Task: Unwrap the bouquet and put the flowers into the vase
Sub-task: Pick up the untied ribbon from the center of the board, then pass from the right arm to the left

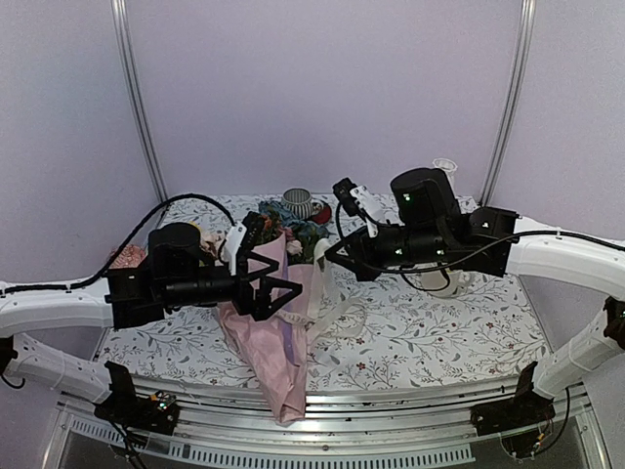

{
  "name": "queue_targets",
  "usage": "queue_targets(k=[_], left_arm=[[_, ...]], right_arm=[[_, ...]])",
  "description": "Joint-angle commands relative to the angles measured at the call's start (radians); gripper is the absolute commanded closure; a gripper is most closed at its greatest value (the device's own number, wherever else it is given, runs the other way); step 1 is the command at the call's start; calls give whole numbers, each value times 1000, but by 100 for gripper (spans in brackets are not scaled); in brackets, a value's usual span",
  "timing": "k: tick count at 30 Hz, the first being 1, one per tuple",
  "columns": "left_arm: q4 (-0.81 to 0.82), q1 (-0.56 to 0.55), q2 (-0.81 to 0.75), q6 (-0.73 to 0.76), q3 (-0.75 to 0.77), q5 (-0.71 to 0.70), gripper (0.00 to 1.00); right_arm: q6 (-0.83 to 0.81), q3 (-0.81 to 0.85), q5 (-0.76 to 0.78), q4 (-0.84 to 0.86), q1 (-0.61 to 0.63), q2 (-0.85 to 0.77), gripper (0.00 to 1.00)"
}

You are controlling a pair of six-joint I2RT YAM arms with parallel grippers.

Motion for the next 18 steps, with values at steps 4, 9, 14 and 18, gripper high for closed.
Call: queue_targets(k=[4, 9, 14, 18], left_arm=[[115, -16, 83, 48, 55, 53, 2], [136, -15, 147, 50, 97, 67, 2], [167, -16, 191, 54, 121, 25, 8], [153, -15, 219, 67, 152, -26, 39]], right_arm=[[-50, 61, -126, 71, 4, -11, 98], [-51, 72, -173, 100, 4, -9, 98], [-49, 82, -210, 118, 3, 5, 98], [-45, 81, -208, 138, 4, 7, 97]])
